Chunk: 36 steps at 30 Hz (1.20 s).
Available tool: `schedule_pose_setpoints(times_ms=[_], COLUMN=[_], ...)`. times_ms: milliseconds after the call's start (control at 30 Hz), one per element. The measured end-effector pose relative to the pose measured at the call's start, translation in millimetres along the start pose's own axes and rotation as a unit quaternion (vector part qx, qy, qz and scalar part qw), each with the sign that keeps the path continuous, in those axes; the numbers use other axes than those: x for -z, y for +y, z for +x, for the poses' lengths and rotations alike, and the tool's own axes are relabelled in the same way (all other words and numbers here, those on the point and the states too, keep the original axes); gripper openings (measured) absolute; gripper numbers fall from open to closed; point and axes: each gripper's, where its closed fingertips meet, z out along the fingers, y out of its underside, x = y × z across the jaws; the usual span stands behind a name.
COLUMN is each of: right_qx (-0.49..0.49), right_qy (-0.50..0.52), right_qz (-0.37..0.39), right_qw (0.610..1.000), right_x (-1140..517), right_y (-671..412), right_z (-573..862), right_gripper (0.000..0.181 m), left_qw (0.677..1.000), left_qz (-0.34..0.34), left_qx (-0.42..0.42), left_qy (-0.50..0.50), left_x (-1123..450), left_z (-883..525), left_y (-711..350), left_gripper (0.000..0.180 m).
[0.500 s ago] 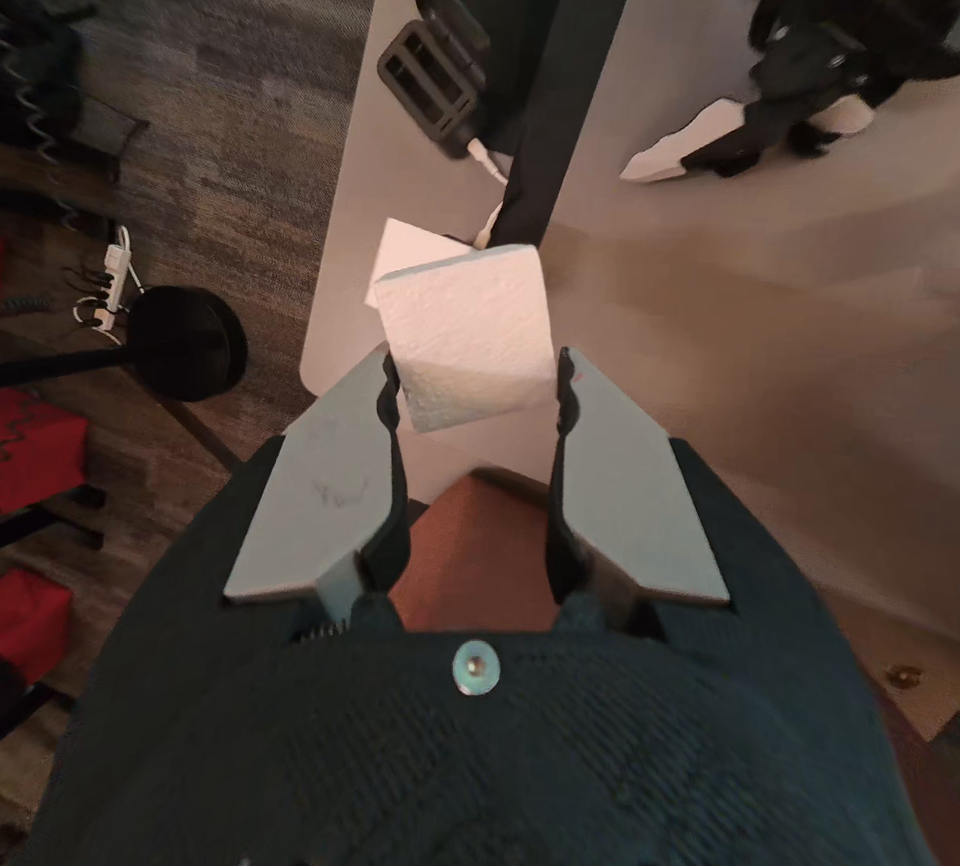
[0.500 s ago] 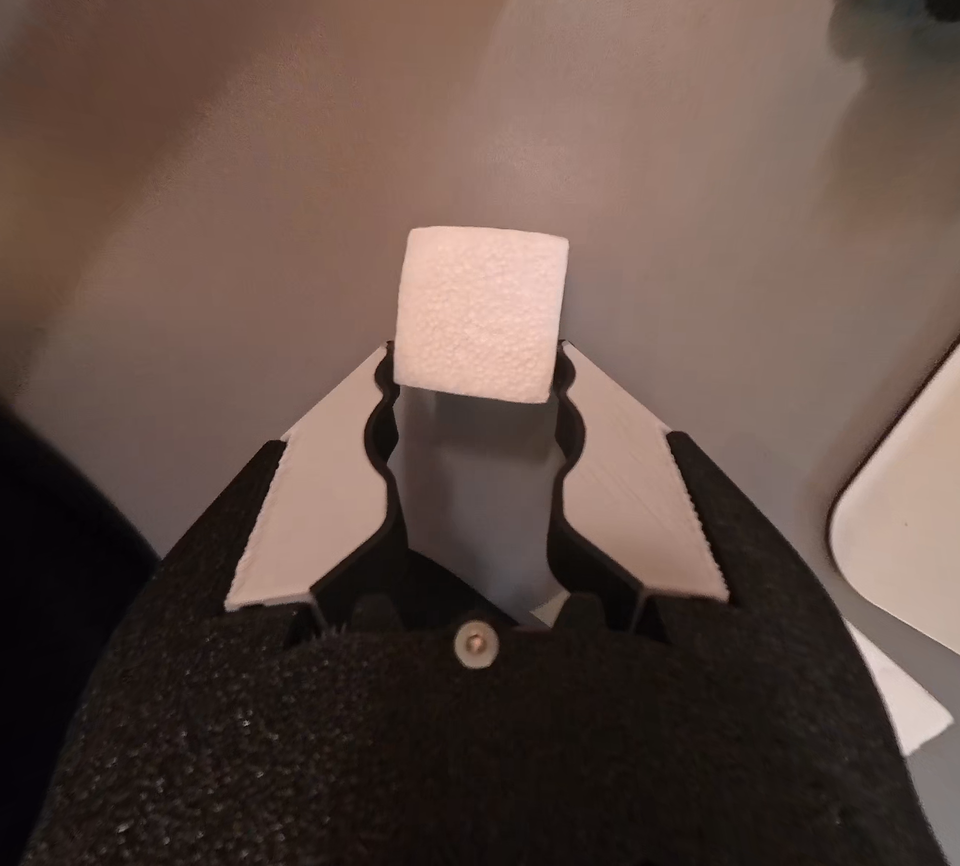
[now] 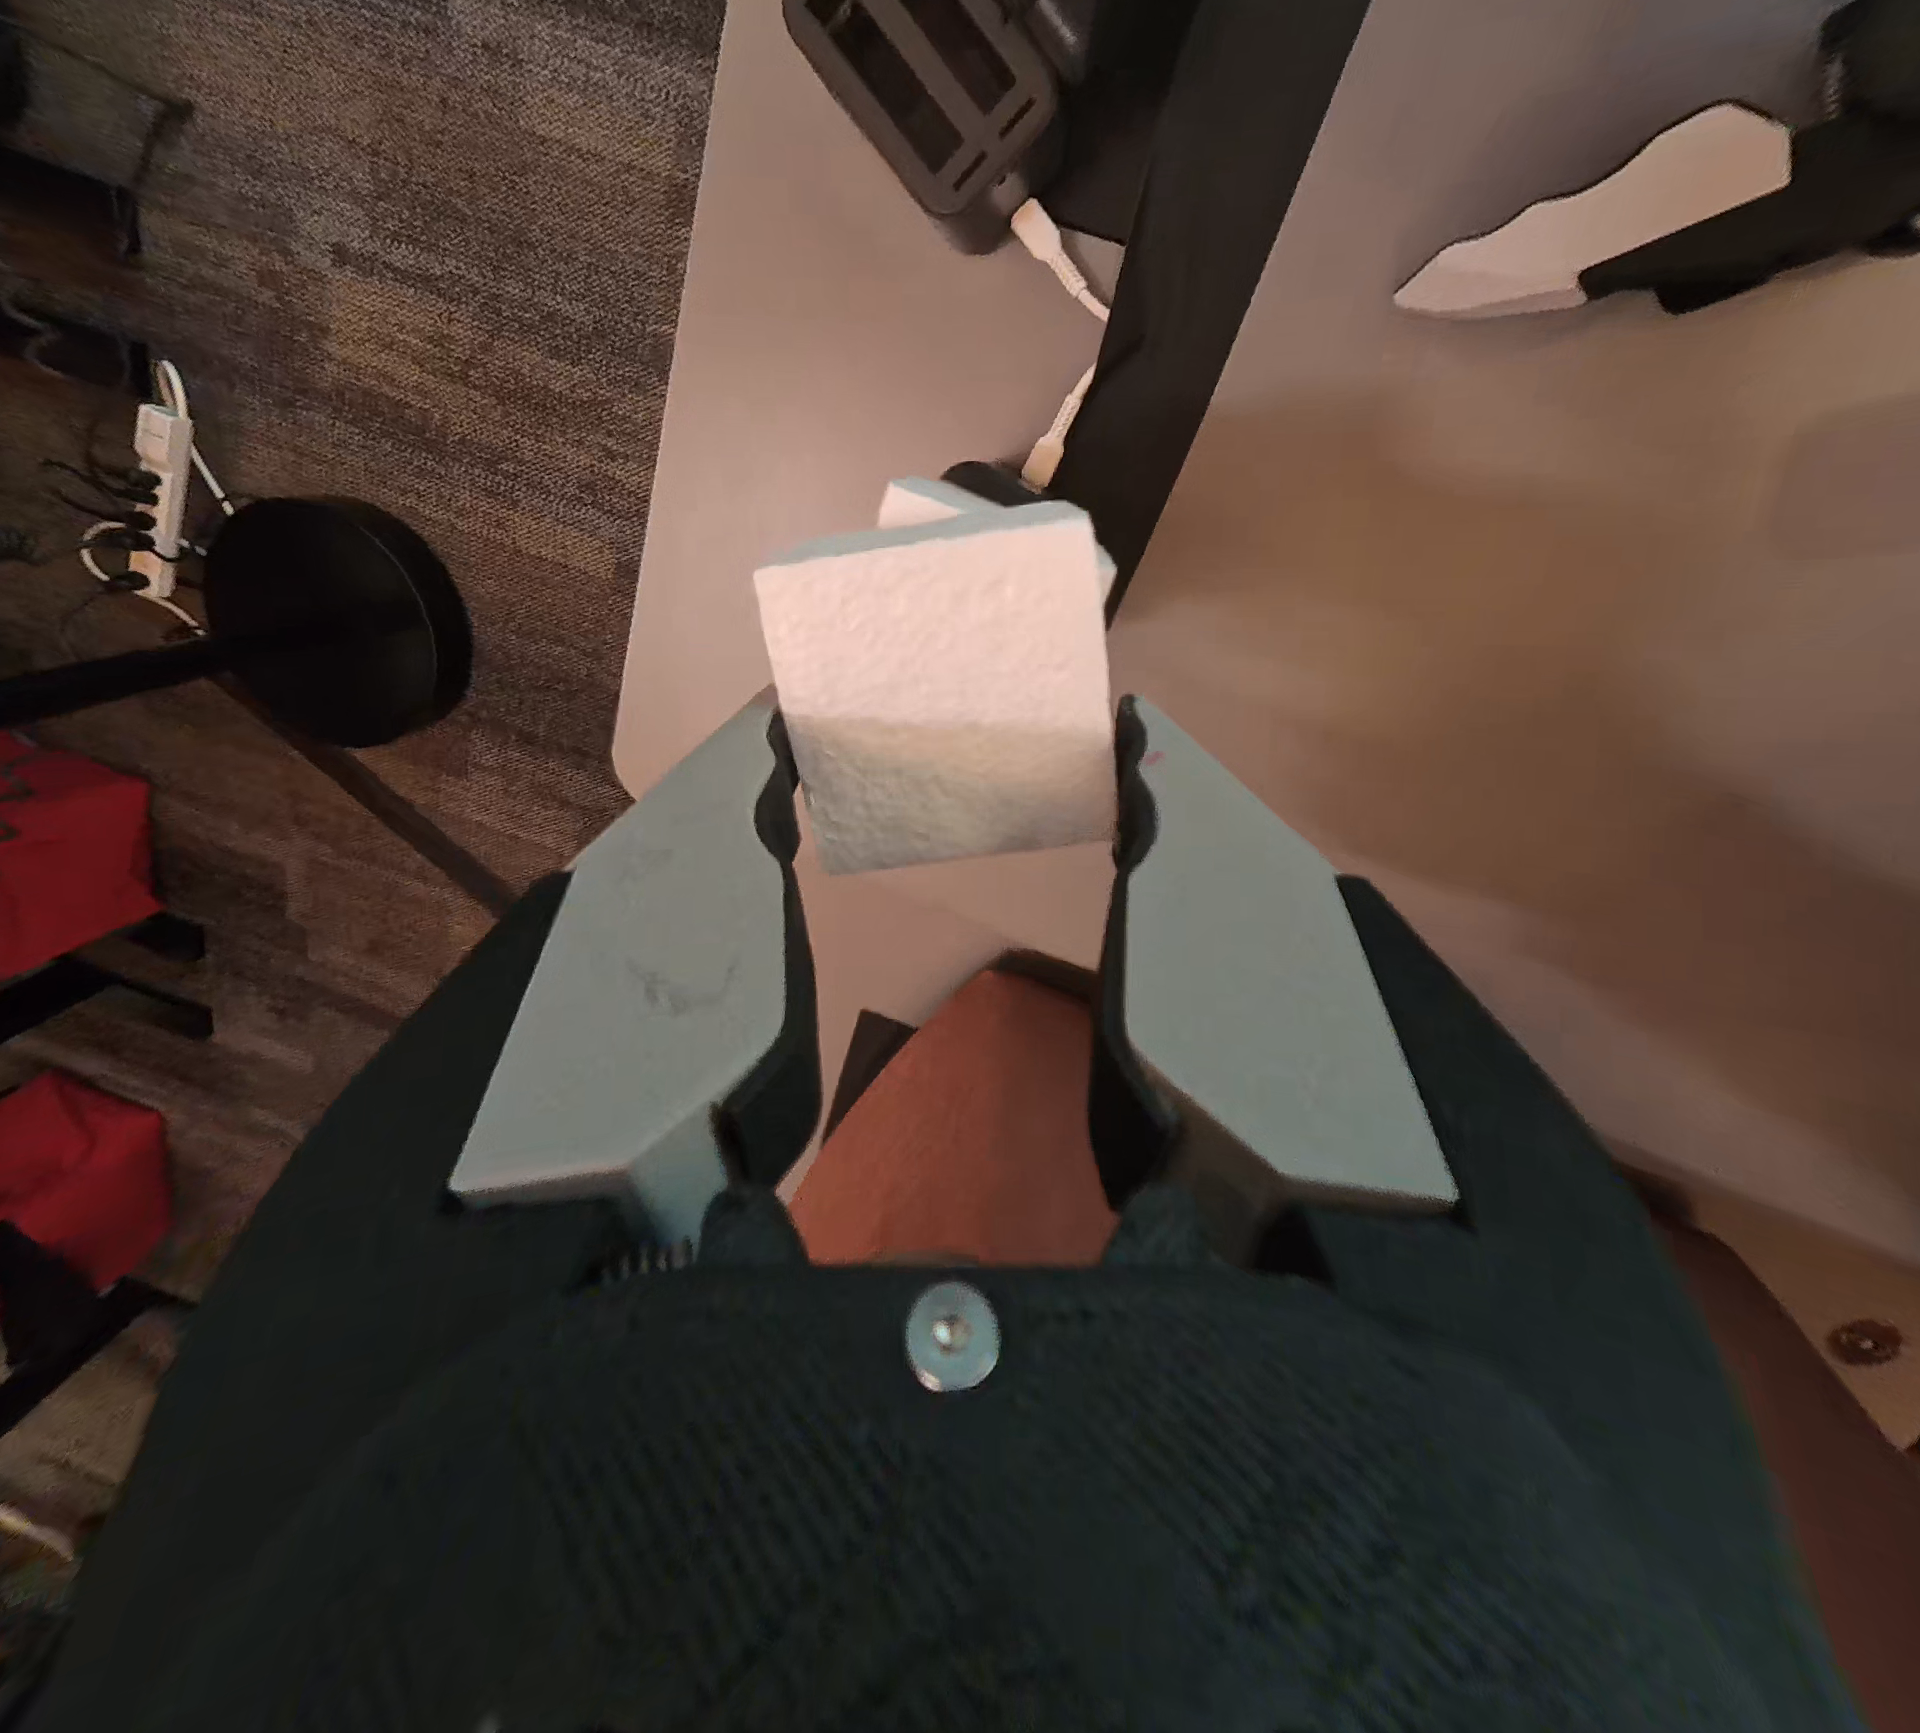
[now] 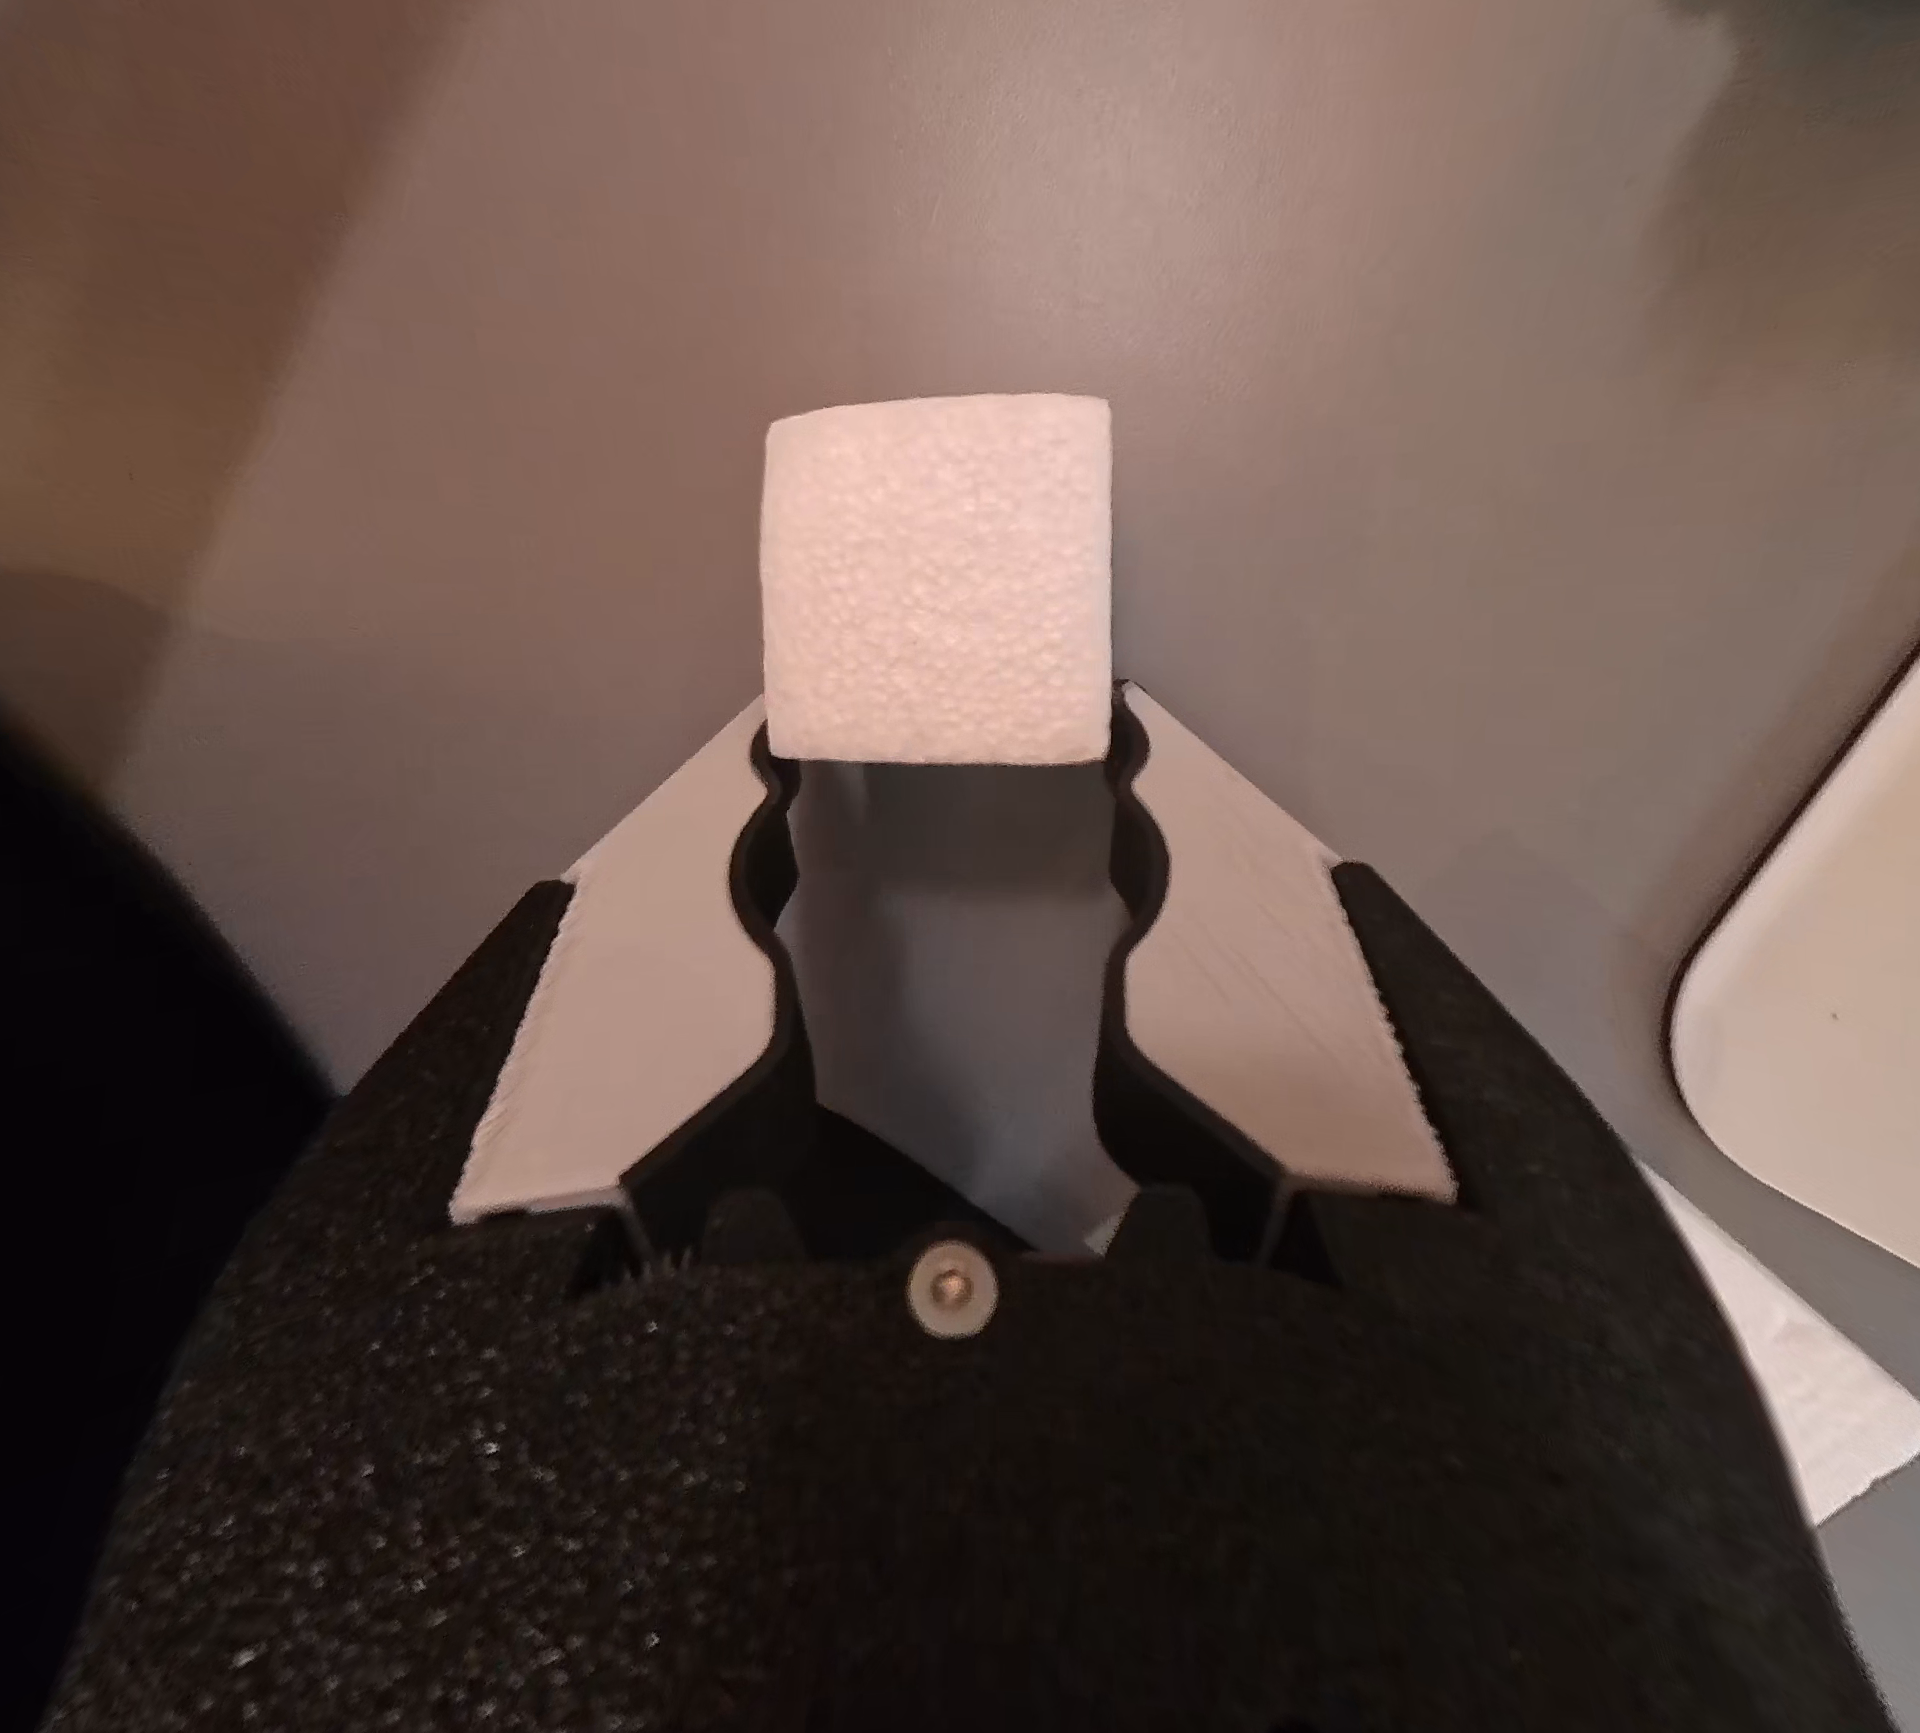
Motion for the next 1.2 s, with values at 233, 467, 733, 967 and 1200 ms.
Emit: schedule_pose_setpoints(times_ms=[233,467,733,967,1200], right_qx=[0.007,0.013,-0.016,0.005,-0.099], right_qy=[0.004,0.013,-0.048,-0.123,-0.312], right_qz=[-0.002,0.018,0.183,0.248,0.306], right_qw=[1.0,1.0,0.982,0.961,0.894], right_x=[-2,4,66,110,154], right_y=[-2,-11,-75,-109,-129], right_z=[-1,-2,-8,-35,-71], right_gripper=[0.06,0.058,0.058,0.058,0.058], left_qw=[1.0,0.997,0.988,0.937,0.906], left_qz=[0.004,0.034,0.126,0.207,0.331], left_qx=[0.019,0.05,-0.055,-0.28,-0.255], left_qy=[-0.014,-0.037,-0.066,-0.027,-0.074], left_x=[-4,23,106,59,78], left_z=[-6,-18,76,288,345], left_y=[7,10,16,18,-8], left_gripper=[0.08,0.09,0.083,0.089,0.085])
